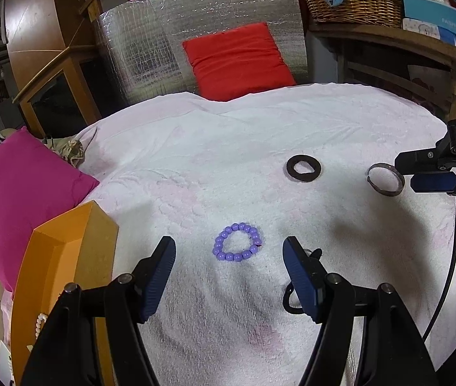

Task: Organize jewelry
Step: 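Move the left gripper to the black hair tie while the right gripper moves to the silver bangle, then grasp the black hair tie with the left gripper while the right gripper grasps the silver open bangle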

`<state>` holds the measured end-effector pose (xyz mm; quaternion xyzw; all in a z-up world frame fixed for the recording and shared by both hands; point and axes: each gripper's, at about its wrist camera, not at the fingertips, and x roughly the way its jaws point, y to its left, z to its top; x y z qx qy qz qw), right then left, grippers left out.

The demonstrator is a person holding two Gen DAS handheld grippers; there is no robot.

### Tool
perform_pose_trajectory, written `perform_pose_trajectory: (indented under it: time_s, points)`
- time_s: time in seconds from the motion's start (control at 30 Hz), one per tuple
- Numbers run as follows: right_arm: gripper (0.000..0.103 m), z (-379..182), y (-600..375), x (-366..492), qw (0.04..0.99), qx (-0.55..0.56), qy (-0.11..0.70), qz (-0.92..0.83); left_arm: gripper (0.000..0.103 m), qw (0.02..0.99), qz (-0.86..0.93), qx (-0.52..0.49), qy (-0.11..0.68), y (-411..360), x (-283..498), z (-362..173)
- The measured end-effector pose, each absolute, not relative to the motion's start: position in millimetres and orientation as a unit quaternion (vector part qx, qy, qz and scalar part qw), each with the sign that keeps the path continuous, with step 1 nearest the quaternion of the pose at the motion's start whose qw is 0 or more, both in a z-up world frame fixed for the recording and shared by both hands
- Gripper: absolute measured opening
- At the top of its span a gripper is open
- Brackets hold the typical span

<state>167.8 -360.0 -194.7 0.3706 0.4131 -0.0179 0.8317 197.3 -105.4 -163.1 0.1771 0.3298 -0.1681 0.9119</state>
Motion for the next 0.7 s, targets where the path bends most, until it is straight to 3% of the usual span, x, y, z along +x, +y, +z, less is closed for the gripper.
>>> perform_pose_trajectory:
  time_s: [0.5,0.7]
  points:
    - [0.045,-194,-366,164,0.832,0.372,0.411,-0.021,0.070,0.909,-0.173,0.184,0.333,-115,196,-166]
    - [0.045,-195,-377,161,0.832,0.372,0.409,-0.031,0.070,0.890,-0.200,0.174,0.371,-116,203,-175]
